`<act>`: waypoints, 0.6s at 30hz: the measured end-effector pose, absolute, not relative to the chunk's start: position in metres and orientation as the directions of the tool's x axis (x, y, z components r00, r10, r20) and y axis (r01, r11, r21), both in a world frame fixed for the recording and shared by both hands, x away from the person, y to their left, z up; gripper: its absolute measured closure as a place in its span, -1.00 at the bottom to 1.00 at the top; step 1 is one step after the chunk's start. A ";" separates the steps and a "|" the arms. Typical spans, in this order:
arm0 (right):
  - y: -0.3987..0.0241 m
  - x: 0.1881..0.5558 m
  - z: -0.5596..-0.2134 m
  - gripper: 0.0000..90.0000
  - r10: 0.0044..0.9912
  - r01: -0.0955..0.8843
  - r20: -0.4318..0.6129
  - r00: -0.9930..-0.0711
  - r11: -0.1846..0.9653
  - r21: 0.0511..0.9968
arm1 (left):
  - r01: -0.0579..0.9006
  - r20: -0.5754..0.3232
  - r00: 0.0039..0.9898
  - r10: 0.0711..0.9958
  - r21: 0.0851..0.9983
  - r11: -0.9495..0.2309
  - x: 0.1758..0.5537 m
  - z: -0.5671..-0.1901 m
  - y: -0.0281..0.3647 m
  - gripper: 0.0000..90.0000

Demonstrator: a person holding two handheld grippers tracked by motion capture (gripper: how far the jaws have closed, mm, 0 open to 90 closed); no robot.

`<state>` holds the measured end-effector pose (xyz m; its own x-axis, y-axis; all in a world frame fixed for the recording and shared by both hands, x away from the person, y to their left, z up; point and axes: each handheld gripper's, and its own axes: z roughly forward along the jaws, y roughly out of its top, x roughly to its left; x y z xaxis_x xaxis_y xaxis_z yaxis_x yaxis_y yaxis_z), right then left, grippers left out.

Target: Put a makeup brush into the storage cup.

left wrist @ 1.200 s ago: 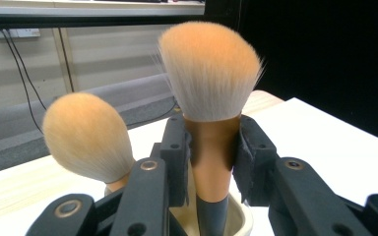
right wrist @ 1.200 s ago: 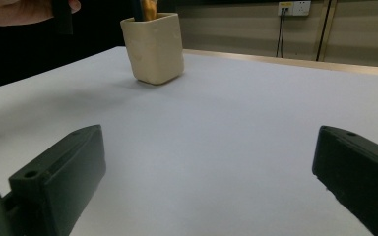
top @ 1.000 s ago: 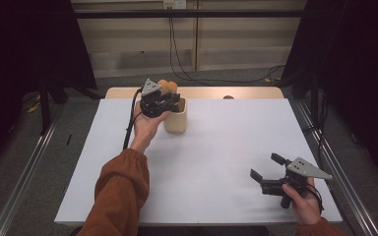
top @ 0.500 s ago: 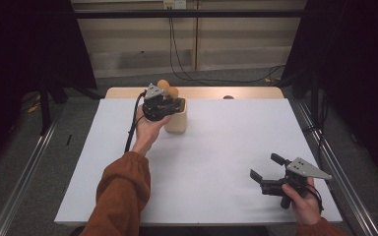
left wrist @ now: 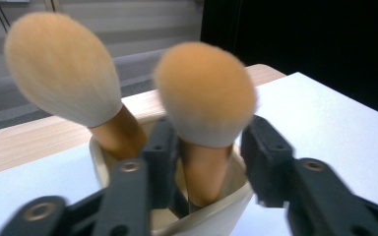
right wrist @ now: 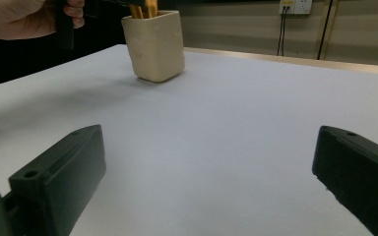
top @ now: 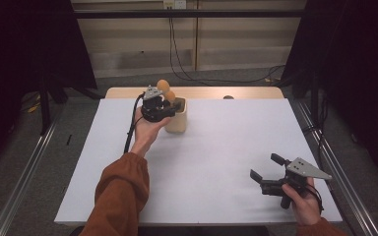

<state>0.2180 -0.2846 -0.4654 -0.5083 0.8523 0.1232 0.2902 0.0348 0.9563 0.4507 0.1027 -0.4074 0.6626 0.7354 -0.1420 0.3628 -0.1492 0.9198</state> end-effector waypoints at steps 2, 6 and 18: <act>-0.285 0.218 -0.465 -1.00 0.853 0.291 0.124 -0.507 0.034 0.956 | 0.361 -0.145 0.664 0.733 0.921 -0.145 0.449 -0.408 0.104 0.20; -0.285 0.218 -0.465 -1.00 0.854 0.291 0.128 -0.504 0.029 0.956 | 0.348 -0.131 0.666 0.734 0.925 -0.151 0.446 -0.407 0.107 0.09; -0.287 0.219 -0.467 -1.00 0.851 0.289 0.126 -0.510 0.032 0.957 | 0.323 -0.087 0.638 0.765 0.932 -0.164 0.438 -0.407 0.117 -0.34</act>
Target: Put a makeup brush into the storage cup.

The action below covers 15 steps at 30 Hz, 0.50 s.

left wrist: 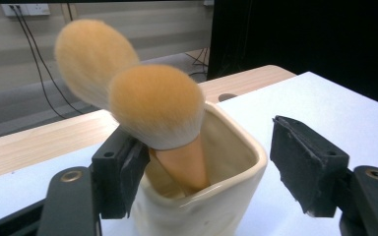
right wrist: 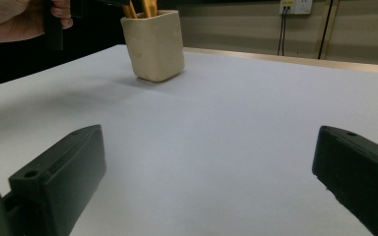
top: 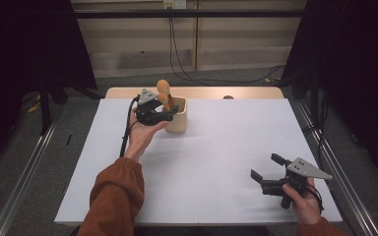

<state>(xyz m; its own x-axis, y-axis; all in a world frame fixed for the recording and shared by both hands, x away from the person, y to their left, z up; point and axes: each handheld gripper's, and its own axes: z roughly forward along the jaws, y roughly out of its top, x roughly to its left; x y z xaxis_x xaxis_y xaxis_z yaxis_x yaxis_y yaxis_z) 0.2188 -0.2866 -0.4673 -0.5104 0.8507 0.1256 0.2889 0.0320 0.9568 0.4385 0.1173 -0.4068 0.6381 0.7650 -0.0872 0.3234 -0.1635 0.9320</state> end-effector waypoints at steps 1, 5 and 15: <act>-0.287 0.219 -0.467 -1.00 0.851 0.290 0.127 -0.509 0.030 0.957 | 0.326 -0.100 0.635 0.766 0.934 -0.148 0.438 -0.407 0.118 -0.41; -0.287 0.219 -0.468 -1.00 0.852 0.291 0.132 -0.507 0.026 0.956 | 0.318 -0.094 0.631 0.770 0.937 -0.146 0.436 -0.408 0.122 -0.54; -0.287 0.219 -0.468 -1.00 0.853 0.289 0.127 -0.506 0.029 0.957 | 0.303 -0.096 0.614 0.783 0.945 -0.121 0.430 -0.402 0.132 -0.84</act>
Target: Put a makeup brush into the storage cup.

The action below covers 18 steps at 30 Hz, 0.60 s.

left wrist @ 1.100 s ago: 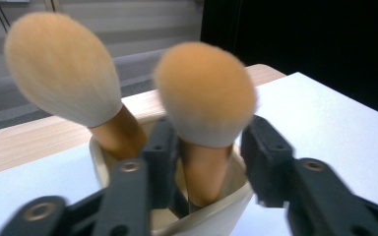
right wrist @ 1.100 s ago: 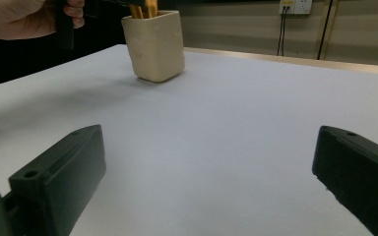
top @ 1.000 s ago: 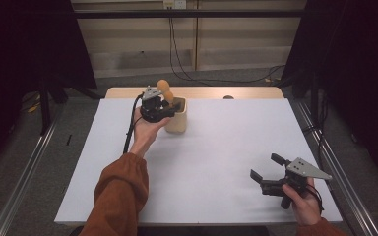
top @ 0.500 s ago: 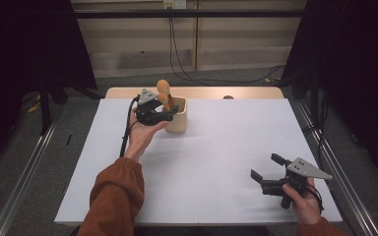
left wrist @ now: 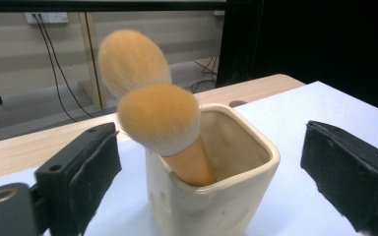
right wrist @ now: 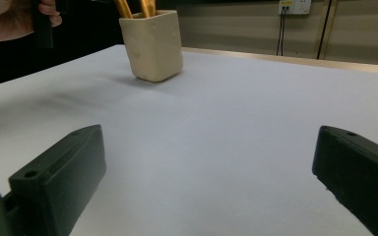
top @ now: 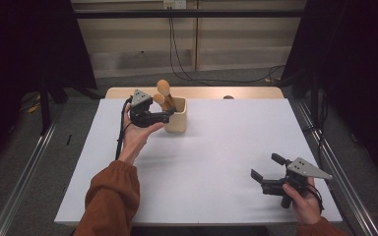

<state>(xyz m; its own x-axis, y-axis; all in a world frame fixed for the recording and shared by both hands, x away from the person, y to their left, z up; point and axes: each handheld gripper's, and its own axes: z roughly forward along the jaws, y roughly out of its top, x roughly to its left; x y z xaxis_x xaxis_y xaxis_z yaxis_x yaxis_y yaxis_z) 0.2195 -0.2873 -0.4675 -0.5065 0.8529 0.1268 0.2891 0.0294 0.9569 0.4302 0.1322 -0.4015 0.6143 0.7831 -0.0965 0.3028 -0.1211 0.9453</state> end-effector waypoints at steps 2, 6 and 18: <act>-0.287 0.220 -0.468 -1.00 0.853 0.289 0.125 -0.507 0.031 0.957 | 0.302 -0.099 0.613 0.784 0.946 -0.116 0.429 -0.400 0.135 -0.89; -0.287 0.219 -0.467 -1.00 0.854 0.288 0.126 -0.505 0.029 0.957 | 0.304 -0.117 0.612 0.782 0.948 -0.096 0.425 -0.400 0.141 -0.93; -0.286 0.218 -0.466 -1.00 0.856 0.284 0.115 -0.504 0.039 0.958 | 0.291 -0.141 0.615 0.776 0.955 -0.058 0.409 -0.399 0.163 -0.95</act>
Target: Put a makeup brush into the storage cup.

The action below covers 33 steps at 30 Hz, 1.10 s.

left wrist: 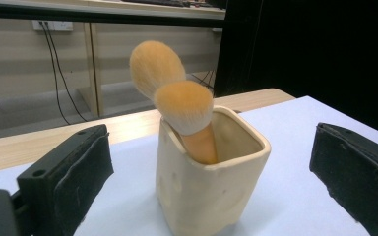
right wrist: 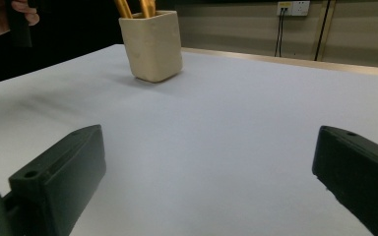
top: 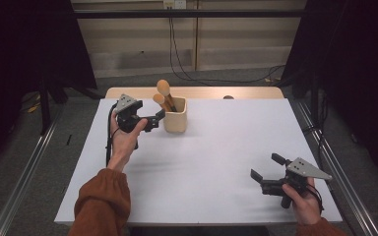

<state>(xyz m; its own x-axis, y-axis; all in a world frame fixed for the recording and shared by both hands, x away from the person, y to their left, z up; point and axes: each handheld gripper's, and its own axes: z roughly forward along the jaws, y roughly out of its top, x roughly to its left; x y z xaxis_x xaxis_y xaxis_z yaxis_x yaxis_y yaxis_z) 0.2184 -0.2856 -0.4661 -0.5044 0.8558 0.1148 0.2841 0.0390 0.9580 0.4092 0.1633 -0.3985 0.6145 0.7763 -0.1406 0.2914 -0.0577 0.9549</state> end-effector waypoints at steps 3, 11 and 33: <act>-0.286 0.218 -0.466 -1.00 0.856 0.283 0.115 -0.503 0.038 0.958 | 0.296 -0.150 0.617 0.773 0.954 -0.051 0.405 -0.398 0.167 -0.95; -0.285 0.217 -0.465 -1.00 0.859 0.280 0.109 -0.501 0.041 0.959 | 0.284 -0.130 0.624 0.771 0.956 -0.069 0.392 -0.396 0.172 -0.94; -0.285 0.218 -0.464 -1.00 0.859 0.277 0.108 -0.501 0.041 0.960 | 0.282 -0.120 0.650 0.750 0.955 -0.091 0.353 -0.406 0.185 -0.93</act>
<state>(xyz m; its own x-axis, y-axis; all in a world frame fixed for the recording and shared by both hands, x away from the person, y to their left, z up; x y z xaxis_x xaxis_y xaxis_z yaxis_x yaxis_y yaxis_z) 0.2175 -0.2852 -0.4642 -0.5007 0.8589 0.1079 0.2774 0.0412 0.9599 0.3531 0.1853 -0.4057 0.6502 0.7502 -0.1202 0.2815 -0.0910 0.9552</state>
